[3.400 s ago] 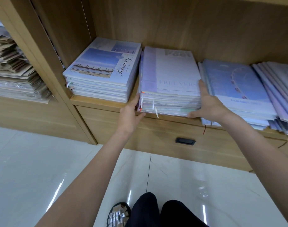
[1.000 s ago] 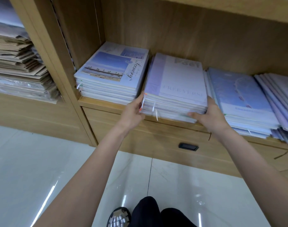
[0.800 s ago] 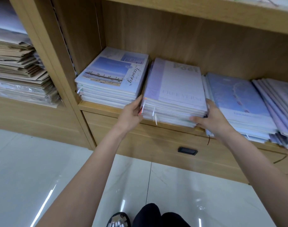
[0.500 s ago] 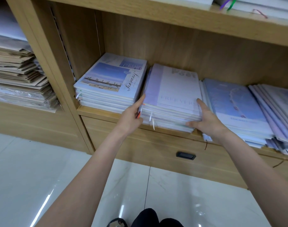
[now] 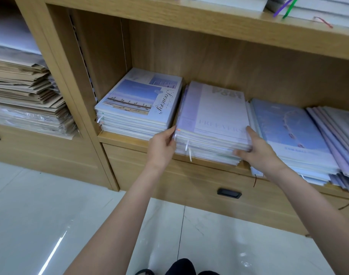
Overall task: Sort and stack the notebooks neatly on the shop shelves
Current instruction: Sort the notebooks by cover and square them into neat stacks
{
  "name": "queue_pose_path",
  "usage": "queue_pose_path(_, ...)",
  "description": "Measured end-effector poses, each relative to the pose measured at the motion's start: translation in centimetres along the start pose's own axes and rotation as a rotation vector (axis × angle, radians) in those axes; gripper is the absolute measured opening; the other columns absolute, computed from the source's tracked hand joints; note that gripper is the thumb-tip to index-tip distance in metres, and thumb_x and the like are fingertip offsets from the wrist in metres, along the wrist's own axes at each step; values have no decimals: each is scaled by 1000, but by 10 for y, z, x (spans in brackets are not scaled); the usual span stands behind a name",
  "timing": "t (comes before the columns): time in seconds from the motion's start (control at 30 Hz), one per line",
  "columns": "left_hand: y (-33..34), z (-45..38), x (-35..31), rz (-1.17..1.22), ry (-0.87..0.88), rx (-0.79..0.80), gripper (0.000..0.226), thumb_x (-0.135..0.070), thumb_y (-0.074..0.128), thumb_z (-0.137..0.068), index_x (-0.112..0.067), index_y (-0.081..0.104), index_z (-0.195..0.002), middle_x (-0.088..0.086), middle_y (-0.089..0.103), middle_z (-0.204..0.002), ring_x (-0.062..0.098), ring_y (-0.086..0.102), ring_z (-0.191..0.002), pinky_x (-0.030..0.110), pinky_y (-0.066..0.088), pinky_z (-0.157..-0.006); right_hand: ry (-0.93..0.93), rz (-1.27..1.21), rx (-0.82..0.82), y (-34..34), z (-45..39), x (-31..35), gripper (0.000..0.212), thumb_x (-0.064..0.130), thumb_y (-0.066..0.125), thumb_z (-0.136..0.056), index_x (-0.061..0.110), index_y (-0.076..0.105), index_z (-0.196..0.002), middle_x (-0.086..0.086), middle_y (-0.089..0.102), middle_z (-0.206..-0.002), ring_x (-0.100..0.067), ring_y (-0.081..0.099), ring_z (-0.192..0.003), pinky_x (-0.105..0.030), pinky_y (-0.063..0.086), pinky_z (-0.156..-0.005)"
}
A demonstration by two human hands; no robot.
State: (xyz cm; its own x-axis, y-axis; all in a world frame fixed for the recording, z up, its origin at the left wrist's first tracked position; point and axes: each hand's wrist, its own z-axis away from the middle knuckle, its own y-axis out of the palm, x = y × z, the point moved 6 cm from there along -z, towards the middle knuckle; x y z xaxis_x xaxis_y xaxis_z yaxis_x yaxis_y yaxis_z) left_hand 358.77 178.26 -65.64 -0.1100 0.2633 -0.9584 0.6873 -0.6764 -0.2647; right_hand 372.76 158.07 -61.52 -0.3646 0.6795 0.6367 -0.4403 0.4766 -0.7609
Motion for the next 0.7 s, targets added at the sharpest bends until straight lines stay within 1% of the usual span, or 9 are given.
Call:
queue_pose_path(0.13,0,2,-4,-63,33,-62,40,4,50,-90,-4,53,-129,15,66,-113,23,62,-104,40,47,-98,-11,43,-22,-2,-1,2,80,19,62,-89,16,12,-150,-3,25,-154,-22,46,-115,-30,35,-100)
queue_pose_path(0.23,1,6,-7,-203,84,-131,40,2,50,-90,-6,53,-129,15,69,-106,23,64,-98,21,45,-86,-28,48,-30,0,0,3,79,21,62,-89,16,13,-150,-3,25,-154,-23,48,-113,-30,35,-100)
queue_pose_path(0.3,0,7,-8,-231,89,-168,38,2,49,-91,-5,55,-128,14,69,-106,24,65,-97,14,41,-79,-41,50,-40,0,0,2,78,22,62,-89,15,14,-150,-3,27,-153,-20,48,-105,-28,36,-96)
queue_pose_path(0.4,-1,8,-6,-137,68,-164,37,3,51,-90,-3,55,-127,17,68,-109,22,64,-96,21,44,-86,-57,55,-64,0,1,1,77,23,63,-89,14,16,-150,-6,39,-145,-18,48,-94,-24,36,-85)
queue_pose_path(0.47,-4,8,-7,-92,59,-134,40,4,54,-89,-2,53,-128,12,66,-113,13,61,-99,20,44,-89,-64,39,-73,-1,2,-1,79,24,66,-86,14,20,-149,-5,44,-142,-20,52,-100,-26,39,-87)
queue_pose_path(0.53,-5,6,-11,-75,74,-79,46,4,55,-88,-4,49,-132,-3,59,-115,7,55,-108,20,41,-94,-67,31,-85,-5,0,-2,82,27,71,-81,13,25,-148,-6,49,-138,-24,54,-112,-31,42,-96)
queue_pose_path(0.57,-5,6,-13,-82,84,-65,47,4,55,-88,-6,47,-133,-5,56,-115,5,52,-109,20,40,-96,-66,23,-90,-7,0,-2,82,28,73,-79,12,28,-146,-7,50,-137,-25,52,-117,-33,41,-99)
queue_pose_path(0.63,-8,5,-17,-118,104,-85,45,3,54,-89,-7,49,-132,1,60,-118,8,55,-109,25,42,-99,-62,11,-101,-10,-1,-1,78,27,74,-78,10,34,-143,-11,49,-138,-26,49,-124,-32,38,-101)
queue_pose_path(0.7,-9,7,-21,-170,123,-135,43,3,55,-88,-7,52,-130,11,65,-115,18,62,-106,29,46,-98,-68,5,-107,-12,-1,0,76,25,75,-77,9,38,-141,-13,48,-139,-26,47,-126,-31,37,-103)
